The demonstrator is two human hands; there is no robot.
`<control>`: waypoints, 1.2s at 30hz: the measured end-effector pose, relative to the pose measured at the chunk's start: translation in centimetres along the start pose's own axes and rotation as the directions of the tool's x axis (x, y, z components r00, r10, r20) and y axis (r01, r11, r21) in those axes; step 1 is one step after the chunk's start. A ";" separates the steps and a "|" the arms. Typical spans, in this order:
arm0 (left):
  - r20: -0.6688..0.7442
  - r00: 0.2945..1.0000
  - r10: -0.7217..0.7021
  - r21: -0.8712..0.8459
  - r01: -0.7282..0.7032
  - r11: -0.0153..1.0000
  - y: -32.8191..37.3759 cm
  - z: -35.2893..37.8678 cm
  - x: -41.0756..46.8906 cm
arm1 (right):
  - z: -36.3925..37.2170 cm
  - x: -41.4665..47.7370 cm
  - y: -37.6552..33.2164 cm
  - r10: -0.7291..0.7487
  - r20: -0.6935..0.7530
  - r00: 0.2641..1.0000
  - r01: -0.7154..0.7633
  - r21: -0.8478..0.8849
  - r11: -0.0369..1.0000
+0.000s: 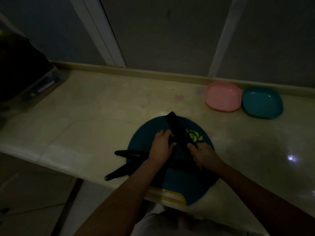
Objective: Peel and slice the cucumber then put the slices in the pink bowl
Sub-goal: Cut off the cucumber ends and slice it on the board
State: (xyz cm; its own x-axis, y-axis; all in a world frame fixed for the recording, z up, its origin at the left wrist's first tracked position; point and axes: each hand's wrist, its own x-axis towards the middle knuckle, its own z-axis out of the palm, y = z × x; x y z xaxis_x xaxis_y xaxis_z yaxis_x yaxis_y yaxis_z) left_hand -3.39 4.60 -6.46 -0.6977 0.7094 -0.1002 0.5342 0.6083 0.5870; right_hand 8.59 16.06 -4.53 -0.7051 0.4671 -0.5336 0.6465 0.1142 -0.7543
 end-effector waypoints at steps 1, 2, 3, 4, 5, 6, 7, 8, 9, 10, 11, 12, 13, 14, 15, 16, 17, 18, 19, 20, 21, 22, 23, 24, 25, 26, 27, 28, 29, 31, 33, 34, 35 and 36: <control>0.000 1.000 -0.001 -0.005 0.001 1.000 0.1 0.0 0.0 | 0.0 0.0 0.0 -0.003 -0.002 1.000 0.003 -0.009 1.000; -0.001 1.000 -0.003 -0.010 0.003 1.000 0.1 0.0 0.0 | 0.0 0.0 0.0 -0.004 -0.001 1.000 0.004 -0.018 1.000; 0.000 1.000 -0.008 -0.015 0.008 1.000 0.1 0.0 0.0 | 0.0 0.0 -0.1 -0.004 0.001 1.000 0.004 -0.027 1.000; 0.000 1.000 -0.012 -0.020 0.012 1.000 0.1 0.0 0.0 | 0.0 0.0 -0.1 -0.004 0.002 1.000 0.004 -0.037 0.999; 0.001 1.000 -0.015 -0.023 0.015 1.000 0.1 0.0 0.0 | 0.0 0.0 -0.2 -0.002 0.001 1.000 0.002 -0.047 0.999; 0.000 1.000 -0.018 -0.024 0.018 1.000 0.1 0.0 0.0 | 0.1 0.1 -0.3 0.002 -0.001 1.000 -0.002 -0.050 0.999; -0.001 1.000 -0.023 -0.025 0.023 0.999 0.2 0.0 0.0 | 0.3 0.1 -0.4 0.008 -0.002 1.000 -0.008 -0.046 0.999; -0.002 1.000 -0.027 -0.027 0.027 0.999 0.2 0.0 0.0 | 0.4 0.1 -0.5 0.008 0.000 1.000 -0.008 -0.047 0.999; -0.003 1.000 -0.030 -0.031 0.029 0.999 0.2 0.0 0.0 | 0.6 0.3 -0.6 0.000 0.002 1.000 0.000 -0.063 0.998; -0.004 1.000 -0.031 -0.033 0.031 0.999 0.2 0.0 0.0 | 0.9 0.4 -0.7 -0.010 0.004 1.000 0.011 -0.093 0.996; -0.002 0.999 -0.034 -0.033 0.034 0.999 0.2 0.1 0.0 | 1.1 0.5 -0.8 -0.020 0.003 1.000 0.020 -0.129 0.991; -0.002 0.999 -0.037 -0.032 0.036 0.999 0.2 0.1 0.0 | 1.4 0.6 -0.9 -0.027 -0.001 1.000 0.027 -0.158 0.987; -0.001 0.999 -0.038 -0.030 0.038 0.999 0.2 0.0 0.0 | 1.6 0.7 -0.9 -0.034 -0.005 0.999 0.033 -0.171 0.985; -0.002 0.999 -0.034 -0.028 0.034 0.999 0.2 0.0 -0.1 | 1.7 0.9 -0.9 -0.042 -0.010 0.999 0.040 -0.171 0.984; -0.002 1.000 -0.027 -0.020 0.027 0.999 0.2 -0.1 -0.1 | 1.8 1.0 -0.9 -0.048 -0.013 0.999 0.045 -0.173 0.984; 0.003 1.000 -0.015 -0.005 0.015 1.000 0.2 -0.1 -0.3 | 1.7 1.0 -0.8 -0.053 -0.016 0.998 0.050 -0.181 0.982; 0.013 1.000 0.000 0.023 0.000 1.000 0.1 -0.2 -0.5 | 1.6 1.0 -0.6 -0.056 -0.017 0.998 0.052 -0.192 0.980; 0.017 1.000 0.016 0.059 -0.017 0.998 0.0 -0.2 -0.7 | 1.4 1.0 -0.4 -0.058 -0.018 0.998 0.053 -0.203 0.978; 0.013 1.000 0.026 0.093 -0.027 0.995 -0.1 -0.2 -0.9 | 1.1 1.0 -0.2 -0.056 -0.017 0.998 0.051 -0.215 0.975; 0.000 1.000 0.027 0.112 -0.027 0.993 -0.2 -0.2 -1.2 | 0.8 0.9 -0.1 -0.054 -0.014 0.998 0.050 -0.227 0.973; -0.020 1.000 0.018 0.110 -0.016 0.994 -0.1 -0.1 -1.5 | 0.5 0.8 0.1 -0.053 -0.010 0.999 0.049 -0.235 0.971; -0.042 0.999 0.005 0.096 -0.001 0.995 0.0 0.0 -1.6 | 0.3 0.8 0.2 -0.051 -0.005 0.999 0.048 -0.235 0.971; -0.063 0.998 -0.007 0.081 0.012 0.997 0.1 0.1 -1.8 | 0.1 0.7 0.3 -0.048 0.001 0.999 0.047 -0.226 0.973; -0.081 0.997 -0.016 0.071 0.022 0.997 0.2 0.1 -1.8 | 0.0 0.7 0.3 -0.045 0.010 0.999 0.046 -0.204 0.978; -0.092 0.995 -0.022 0.069 0.029 0.997 0.3 0.2 -1.8 | -0.1 0.6 0.3 -0.043 0.020 0.999 0.046 -0.170 0.984; -0.097 0.995 -0.027 0.068 0.034 0.997 0.4 0.2 -1.7 | -0.2 0.6 0.2 -0.042 0.027 0.999 0.045 -0.134 0.990; -0.097 0.995 -0.032 0.068 0.039 0.997 0.4 0.2 -1.7 | -0.2 0.5 0.1 -0.042 0.033 0.999 0.045 -0.103 0.994; -0.091 0.995 -0.039 0.064 0.045 0.997 0.4 0.2 -1.7 | -0.2 0.5 -0.1 -0.043 0.038 0.998 0.046 -0.083 0.995; -0.085 0.995 -0.045 0.059 0.051 0.997 0.3 0.1 -1.6 | -0.2 0.4 -0.3 -0.042 0.045 0.998 0.045 -0.073 0.996; -0.074 0.996 -0.053 0.053 0.057 0.997 0.3 0.1 -1.5 | -0.2 0.4 -0.5 -0.034 0.059 0.998 0.038 -0.064 0.997; -0.068 0.996 -0.055 0.057 0.059 0.997 0.3 0.1 -1.5 | -0.1 0.3 -0.6 -0.035 0.066 0.997 0.038 -0.058 0.998; -0.068 0.996 -0.055 0.058 0.059 0.997 0.3 0.1 -1.5 | 0.0 0.3 -0.5 -0.038 0.067 0.997 0.042 -0.054 0.998; -0.070 0.996 -0.054 0.057 0.058 0.997 0.3 0.1 -1.5 | 0.0 0.3 -0.4 -0.042 0.065 0.997 0.045 -0.046 0.998; -0.071 0.996 -0.054 0.056 0.058 0.997 0.3 0.1 -1.5 | 0.1 0.3 -0.3 -0.044 0.064 0.997 0.047 -0.037 0.998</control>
State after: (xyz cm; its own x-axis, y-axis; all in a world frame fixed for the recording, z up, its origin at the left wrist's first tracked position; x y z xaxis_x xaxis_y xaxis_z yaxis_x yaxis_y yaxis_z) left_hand -2.10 3.74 -6.17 -0.7579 0.6481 -0.0742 0.5187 0.6677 0.5339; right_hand 8.18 16.07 -4.45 -0.7501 0.4048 -0.5230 0.6233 0.1682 -0.7637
